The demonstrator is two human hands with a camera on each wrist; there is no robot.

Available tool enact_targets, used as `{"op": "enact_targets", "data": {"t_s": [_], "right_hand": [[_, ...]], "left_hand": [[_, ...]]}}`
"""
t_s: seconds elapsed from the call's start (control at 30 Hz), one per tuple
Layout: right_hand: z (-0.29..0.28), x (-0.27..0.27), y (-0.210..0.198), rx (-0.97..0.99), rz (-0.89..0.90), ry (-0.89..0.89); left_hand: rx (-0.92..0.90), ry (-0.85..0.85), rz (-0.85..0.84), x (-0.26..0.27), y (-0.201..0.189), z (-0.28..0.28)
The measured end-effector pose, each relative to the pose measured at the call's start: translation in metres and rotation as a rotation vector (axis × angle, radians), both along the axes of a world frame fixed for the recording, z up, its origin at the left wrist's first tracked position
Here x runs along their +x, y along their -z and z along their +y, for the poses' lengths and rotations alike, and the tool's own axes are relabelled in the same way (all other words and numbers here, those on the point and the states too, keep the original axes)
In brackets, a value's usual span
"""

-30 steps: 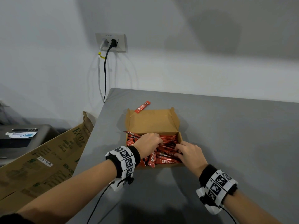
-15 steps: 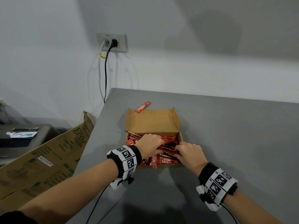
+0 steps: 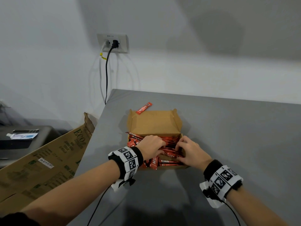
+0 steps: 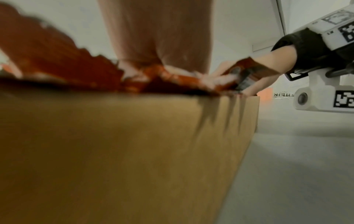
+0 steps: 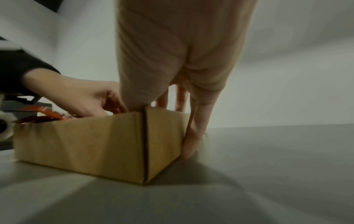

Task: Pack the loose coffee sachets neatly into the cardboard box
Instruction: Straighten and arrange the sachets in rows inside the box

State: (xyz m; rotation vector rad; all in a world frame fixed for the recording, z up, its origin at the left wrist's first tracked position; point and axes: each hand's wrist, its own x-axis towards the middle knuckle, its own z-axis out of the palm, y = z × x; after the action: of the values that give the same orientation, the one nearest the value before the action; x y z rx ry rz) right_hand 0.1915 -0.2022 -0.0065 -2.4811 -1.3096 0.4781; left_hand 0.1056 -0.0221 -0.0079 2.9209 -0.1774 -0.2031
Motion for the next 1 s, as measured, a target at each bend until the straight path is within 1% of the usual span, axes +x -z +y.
{"op": "enact_targets", "data": {"t_s": [0.1,0.33,0.47,0.53,0.63,0.7,0.77,0.9,1.0], "right_hand": [[0.003,-0.005,0.004,0.003,-0.063,0.028],[0.008,-0.007,0.004,-0.016,-0.103,0.061],[0.005,-0.007,-0.001,-0.066,-0.165,0.043],[0.004,-0.008,-0.004,-0.027,-0.221,0.054],[0.005,-0.007,-0.005,0.134,-0.298,0.109],[0.008,-0.003,-0.003,0.192,-0.352,0.12],[0.013,0.002,-0.001,0.157,-0.381,0.079],[0.025,0.007,-0.004,-0.036,-0.368,-0.024],[0.032,0.011,-0.01,-0.098,-0.364,-0.024]], "left_hand": [[-0.021,-0.007,0.003,0.0,0.001,0.003],[-0.047,-0.024,0.004,-0.002,0.001,0.008],[-0.136,-0.048,0.04,-0.001,0.0,0.013],[-0.159,-0.055,0.052,-0.001,0.0,0.014],[-0.161,-0.054,0.053,-0.002,0.0,0.014],[-0.134,-0.047,0.054,-0.002,0.0,0.012],[-0.118,-0.047,0.058,-0.002,-0.001,0.011],[-0.12,-0.048,0.069,-0.003,-0.003,0.011],[-0.106,-0.045,0.064,-0.003,-0.004,0.01]]}}
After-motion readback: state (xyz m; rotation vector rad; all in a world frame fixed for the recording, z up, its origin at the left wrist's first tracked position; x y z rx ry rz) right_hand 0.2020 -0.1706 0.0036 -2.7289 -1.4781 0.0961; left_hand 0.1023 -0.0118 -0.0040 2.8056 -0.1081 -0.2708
